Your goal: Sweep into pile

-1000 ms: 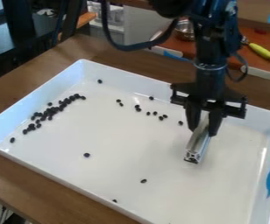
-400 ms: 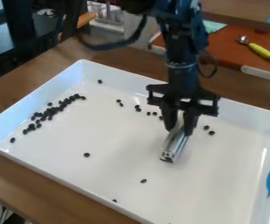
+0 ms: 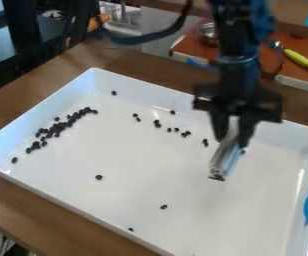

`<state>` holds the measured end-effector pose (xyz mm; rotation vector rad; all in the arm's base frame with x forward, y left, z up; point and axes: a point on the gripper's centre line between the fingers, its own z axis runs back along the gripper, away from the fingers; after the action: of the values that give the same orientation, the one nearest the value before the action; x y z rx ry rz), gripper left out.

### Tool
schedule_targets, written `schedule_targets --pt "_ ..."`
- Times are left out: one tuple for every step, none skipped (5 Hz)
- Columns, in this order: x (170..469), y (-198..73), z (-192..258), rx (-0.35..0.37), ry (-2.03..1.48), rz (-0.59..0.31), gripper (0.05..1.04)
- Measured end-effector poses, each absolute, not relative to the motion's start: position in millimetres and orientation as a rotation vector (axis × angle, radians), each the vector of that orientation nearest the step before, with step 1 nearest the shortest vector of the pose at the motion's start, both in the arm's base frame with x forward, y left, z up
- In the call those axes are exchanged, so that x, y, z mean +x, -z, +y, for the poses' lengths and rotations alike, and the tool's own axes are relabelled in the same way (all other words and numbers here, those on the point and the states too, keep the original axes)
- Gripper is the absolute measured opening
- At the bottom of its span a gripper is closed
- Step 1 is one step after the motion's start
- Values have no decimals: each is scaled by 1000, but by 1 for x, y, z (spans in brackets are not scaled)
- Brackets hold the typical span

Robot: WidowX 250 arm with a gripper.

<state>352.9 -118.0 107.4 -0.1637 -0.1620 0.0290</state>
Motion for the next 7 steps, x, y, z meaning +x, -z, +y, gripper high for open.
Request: schedule_targets --pt "360 -108 -142 -168 -6 -176 352" --pt "361 -82 -151 -128 -3 -130 352" --pt "363 -70 -149 -109 -18 -116 352" --pt "369 -69 -140 -114 -33 -127 352" --pt "366 -68 -117 -150 -62 -112 352" --pt "358 -70 -80 -165 -115 -84 352" --pt "352 -68 -46 -164 -125 -82 352"
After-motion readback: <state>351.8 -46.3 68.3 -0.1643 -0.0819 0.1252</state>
